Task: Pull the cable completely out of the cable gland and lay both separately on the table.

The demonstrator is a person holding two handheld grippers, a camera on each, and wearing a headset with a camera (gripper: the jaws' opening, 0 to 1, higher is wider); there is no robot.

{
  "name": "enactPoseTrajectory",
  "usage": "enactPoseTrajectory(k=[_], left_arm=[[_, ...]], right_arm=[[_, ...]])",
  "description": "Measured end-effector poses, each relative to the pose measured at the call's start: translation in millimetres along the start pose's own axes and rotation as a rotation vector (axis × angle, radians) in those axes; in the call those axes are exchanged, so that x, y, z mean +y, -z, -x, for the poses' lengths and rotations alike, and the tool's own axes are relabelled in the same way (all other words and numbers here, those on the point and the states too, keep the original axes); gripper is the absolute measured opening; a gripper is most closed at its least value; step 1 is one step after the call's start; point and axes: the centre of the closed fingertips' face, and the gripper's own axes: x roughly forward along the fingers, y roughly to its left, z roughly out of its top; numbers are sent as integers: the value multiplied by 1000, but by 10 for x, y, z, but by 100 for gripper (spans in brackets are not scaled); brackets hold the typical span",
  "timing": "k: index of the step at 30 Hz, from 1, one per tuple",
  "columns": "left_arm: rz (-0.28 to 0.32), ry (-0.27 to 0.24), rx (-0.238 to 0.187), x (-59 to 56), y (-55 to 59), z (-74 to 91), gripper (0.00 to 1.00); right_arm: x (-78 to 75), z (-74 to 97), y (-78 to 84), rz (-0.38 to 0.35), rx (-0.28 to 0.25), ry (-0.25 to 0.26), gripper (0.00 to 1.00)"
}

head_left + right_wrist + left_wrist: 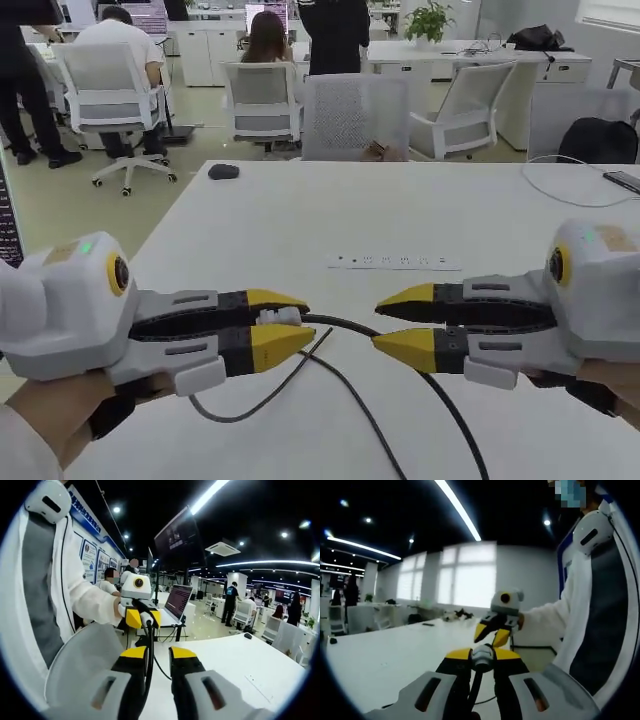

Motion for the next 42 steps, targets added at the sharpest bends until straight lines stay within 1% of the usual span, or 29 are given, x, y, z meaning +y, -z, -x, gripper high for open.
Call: enactPoseTrajectory(k=[1, 4, 6, 18, 23, 24, 28, 36, 39, 42], left_arm=[[-2, 3, 2, -8, 4, -13, 17], [-2, 13, 4, -30, 9, -48, 17], [-3, 14, 2, -36, 3, -54, 17], [3, 14, -9, -33, -21, -68, 17], [4, 13, -6, -28, -12, -83, 17], [4, 11, -7, -22, -15, -81, 17], [14, -2, -27, 5, -51, -51, 17], [17, -27, -25, 33, -42, 1, 17], [17, -37, -22, 39, -33, 38, 17], [26, -49, -28, 51, -35, 87, 17]], right_arm=[[33, -36, -10, 9, 3, -17, 14], [82, -97, -16, 33, 15, -40, 7], [107, -115, -20, 33, 18, -55, 4], [86, -96, -36, 20, 4, -32, 3], [80, -83, -8, 29, 9, -23, 3], [58, -74, 3, 35, 11, -17, 3], [13, -5, 13, 36, 9, -3, 3], [-36, 128, 186, 41, 54, 14, 3], [-71, 219, 299, 29, 78, 26, 3], [-103, 308, 401, 15, 98, 39, 3]])
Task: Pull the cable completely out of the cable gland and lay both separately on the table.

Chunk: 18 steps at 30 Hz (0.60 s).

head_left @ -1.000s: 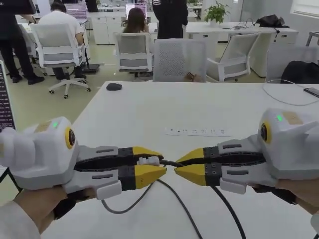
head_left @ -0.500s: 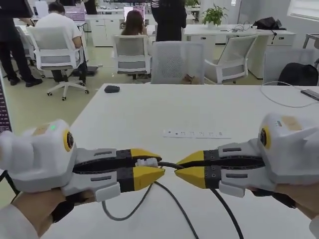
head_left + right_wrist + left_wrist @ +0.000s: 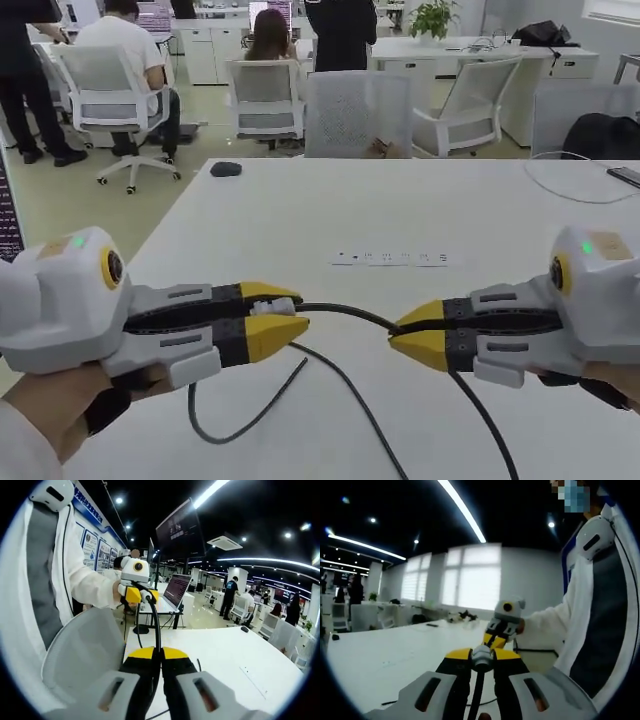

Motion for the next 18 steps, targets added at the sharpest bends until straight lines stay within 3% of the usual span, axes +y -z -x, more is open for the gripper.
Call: enactPoseTrajectory(k=[8, 18], left_arm=[[16, -20, -4, 0, 29, 16, 17], [17, -24, 28, -38, 129, -39, 17]], right_arm=[[-29, 110, 226, -26, 40, 12, 3], [0, 147, 324, -58, 60, 6, 3]])
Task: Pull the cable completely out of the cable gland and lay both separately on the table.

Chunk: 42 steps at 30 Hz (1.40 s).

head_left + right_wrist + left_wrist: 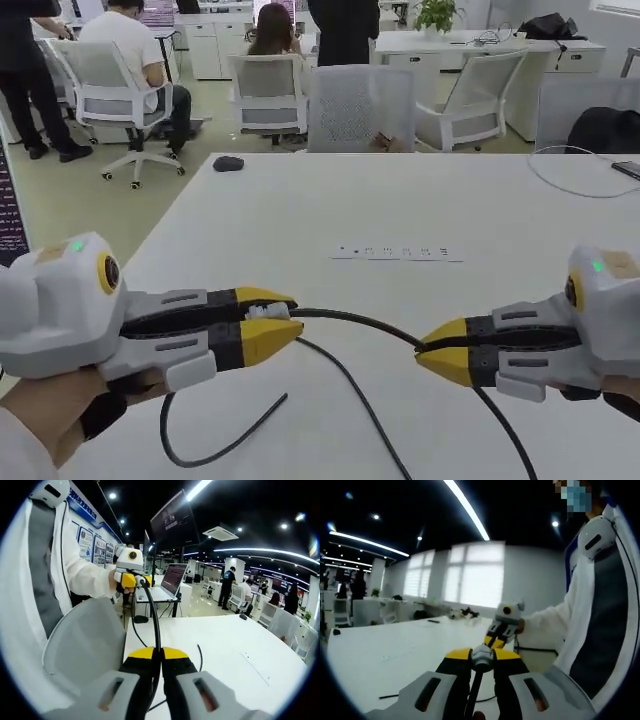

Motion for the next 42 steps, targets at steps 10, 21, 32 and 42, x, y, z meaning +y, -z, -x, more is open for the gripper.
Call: enactPoseTrajectory(k=[10, 21, 32, 42], left_arm=[[27, -6, 30, -77, 203, -62, 17], [39, 37, 54, -280, 349, -240, 17], [49, -1, 45, -282, 333, -232, 17], [42, -61, 56, -272, 357, -189, 17]], right_arm=[[129, -78, -299, -37, -75, -29, 13], [428, -376, -370, 21, -64, -121, 11], [424, -376, -365, 26, -87, -132, 3], [405, -316, -309, 43, -93, -130, 3]])
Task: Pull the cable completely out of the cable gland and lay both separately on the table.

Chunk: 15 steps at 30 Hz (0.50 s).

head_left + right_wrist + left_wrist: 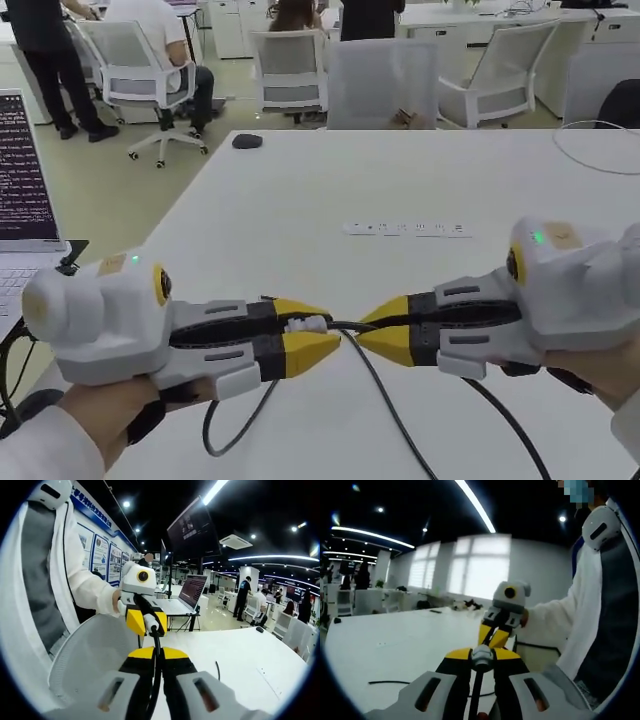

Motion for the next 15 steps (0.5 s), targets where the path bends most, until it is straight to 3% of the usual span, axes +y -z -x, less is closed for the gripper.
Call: enactPoseTrajectory(k=[6, 10, 15], left_arm=[[14, -37, 2, -27, 32, 12, 17], [12, -58, 5, -30, 76, 14, 17], [31, -114, -46, -16, 47, 71, 17]], right_arm=[[-42, 153, 176, -19, 32, 37, 3], [-45, 306, 394, -33, 70, 68, 3], [-120, 504, 634, -57, 120, 107, 3]])
